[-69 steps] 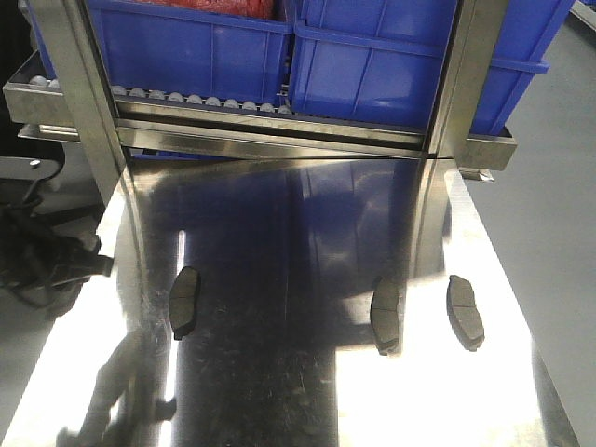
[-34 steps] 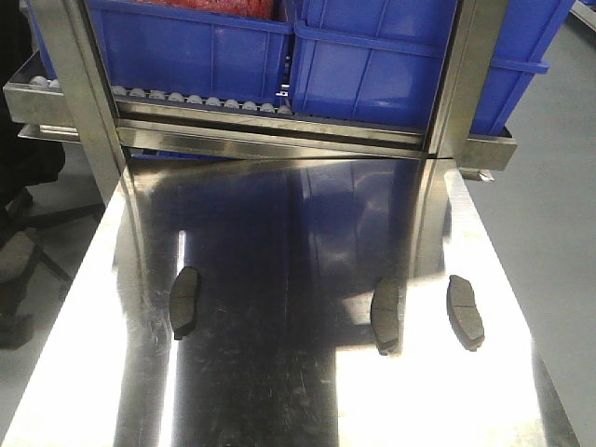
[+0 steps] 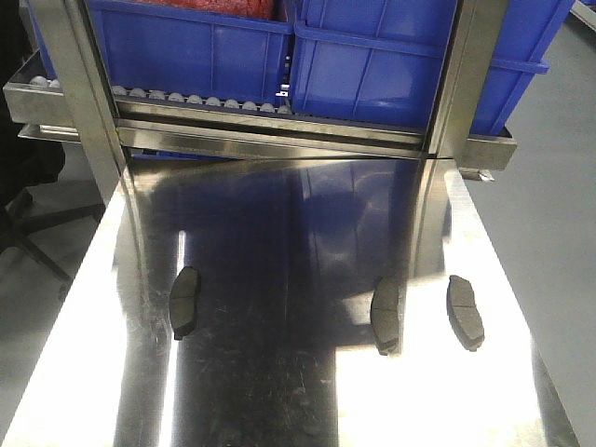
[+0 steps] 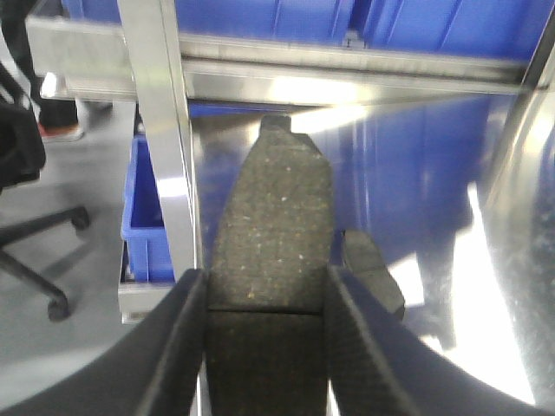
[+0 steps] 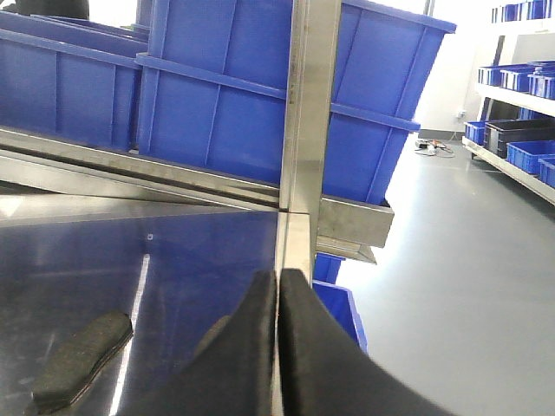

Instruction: Move and align brake pads A on conveyor

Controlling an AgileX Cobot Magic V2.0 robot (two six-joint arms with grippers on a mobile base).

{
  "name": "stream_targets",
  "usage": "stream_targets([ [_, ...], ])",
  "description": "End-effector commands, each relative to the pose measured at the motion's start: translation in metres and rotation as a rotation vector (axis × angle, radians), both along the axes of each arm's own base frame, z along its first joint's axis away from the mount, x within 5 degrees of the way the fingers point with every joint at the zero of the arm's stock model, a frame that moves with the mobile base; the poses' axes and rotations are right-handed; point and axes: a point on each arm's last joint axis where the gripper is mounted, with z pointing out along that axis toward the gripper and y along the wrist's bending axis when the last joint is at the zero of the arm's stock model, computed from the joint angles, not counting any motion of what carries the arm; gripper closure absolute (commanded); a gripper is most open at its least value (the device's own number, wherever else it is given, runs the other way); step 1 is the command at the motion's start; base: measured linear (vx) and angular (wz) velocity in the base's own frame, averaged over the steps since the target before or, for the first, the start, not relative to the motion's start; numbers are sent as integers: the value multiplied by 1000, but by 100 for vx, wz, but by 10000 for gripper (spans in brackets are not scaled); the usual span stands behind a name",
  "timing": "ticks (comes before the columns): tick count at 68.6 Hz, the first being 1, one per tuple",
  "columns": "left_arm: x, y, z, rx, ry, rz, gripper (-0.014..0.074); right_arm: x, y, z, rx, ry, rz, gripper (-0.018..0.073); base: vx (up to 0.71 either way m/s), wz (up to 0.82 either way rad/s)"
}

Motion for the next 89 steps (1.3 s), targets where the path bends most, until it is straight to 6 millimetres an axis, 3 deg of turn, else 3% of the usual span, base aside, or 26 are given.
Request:
stream_targets([
  [1,-1,0,18,-27,-117,-2,602,-1,0,7,-5,-84,-5,569,0,0],
  [59,-2,0,18,-27,-118,-2,602,-1,0,7,-5,-84,-5,569,0,0],
  [75,-2,0,18,-27,-118,-2,602,-5,-1,29,35,-272,-7,569,0,0],
  [89,-2,0,18,-27,-118,-2,602,-1,0,66,60,-170,-1,569,0,0],
])
